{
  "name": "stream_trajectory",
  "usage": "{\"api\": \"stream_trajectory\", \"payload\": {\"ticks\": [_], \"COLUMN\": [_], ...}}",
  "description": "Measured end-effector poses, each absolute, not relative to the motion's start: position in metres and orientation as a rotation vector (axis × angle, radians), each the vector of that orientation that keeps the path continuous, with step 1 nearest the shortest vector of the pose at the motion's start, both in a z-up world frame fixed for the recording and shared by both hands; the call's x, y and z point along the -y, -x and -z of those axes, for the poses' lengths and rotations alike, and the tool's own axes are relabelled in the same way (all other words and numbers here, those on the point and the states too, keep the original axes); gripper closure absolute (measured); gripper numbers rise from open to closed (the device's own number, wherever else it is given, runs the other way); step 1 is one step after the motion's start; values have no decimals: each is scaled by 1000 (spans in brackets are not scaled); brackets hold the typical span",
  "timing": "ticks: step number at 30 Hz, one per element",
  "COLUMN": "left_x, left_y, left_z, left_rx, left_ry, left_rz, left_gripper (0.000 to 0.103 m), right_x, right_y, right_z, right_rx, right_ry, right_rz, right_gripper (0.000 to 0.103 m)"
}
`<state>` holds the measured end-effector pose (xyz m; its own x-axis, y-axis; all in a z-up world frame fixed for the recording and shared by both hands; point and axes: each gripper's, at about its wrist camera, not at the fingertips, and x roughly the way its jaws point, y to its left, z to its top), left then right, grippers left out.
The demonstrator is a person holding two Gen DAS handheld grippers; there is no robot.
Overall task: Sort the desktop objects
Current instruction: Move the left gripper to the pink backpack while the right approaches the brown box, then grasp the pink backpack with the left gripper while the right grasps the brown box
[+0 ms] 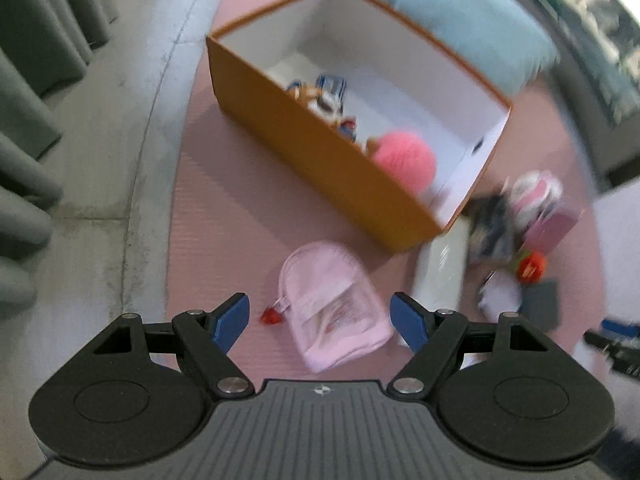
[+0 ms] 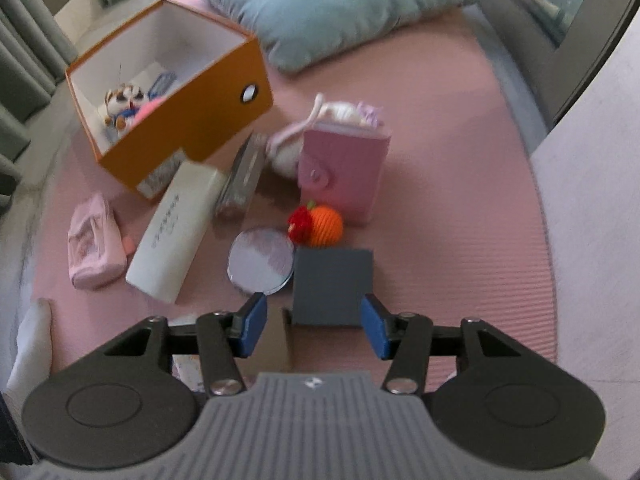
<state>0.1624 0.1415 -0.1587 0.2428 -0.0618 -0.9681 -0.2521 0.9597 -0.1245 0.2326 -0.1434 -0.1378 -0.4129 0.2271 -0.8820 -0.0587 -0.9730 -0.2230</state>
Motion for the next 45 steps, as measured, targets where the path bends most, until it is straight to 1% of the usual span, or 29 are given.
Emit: {"api": "stream_trajectory", "payload": {"ticks": [5,8,14,18,22,26,31,34,38,41,45], "left_x": [-139,-136,-130,-128,-130,-137,-141,-141,-143,-143,-140], "left_y": [-158,-155,-151,-149,-147,-146,-146,-146,-145,-146,-148], "left_z": [185,200,231,248,261,270,279,284,291,294,295], "left_rx": [-1370,-1389,-1418,-1428,-1424,-1400,-1377,-1368,-1349,-1336,-1328], "left_ry": [284,304,383,424,465,541,600,623,685,705,712], "left_rz": [-141,-141,-151,-162,-175,-201,-223,-227,-237,-248,-260], "left_gripper": [12,12,12,12,12,12,12,12,11,8,2], "right_x": [152,157,165,167,166,167,172,178,181,180,178], "right_y": [-234,-234,-233,-231,-228,-226,-219,-215,-212,-211,-211], "right_z": [164,179,206,219,232,238,245,251,262,269,275], "right_rx": [211,196,170,155,138,99,77,103,138,143,138], "right_ry": [1662,1697,1762,1781,1799,1796,1817,1828,1843,1860,1865], "right_rz": [-2464,-2448,-2413,-2385,-2353,-2356,-2365,-2360,-2328,-2308,-2297], "right_gripper": [47,43,42,40,40,34,33,30,31,36,37]}}
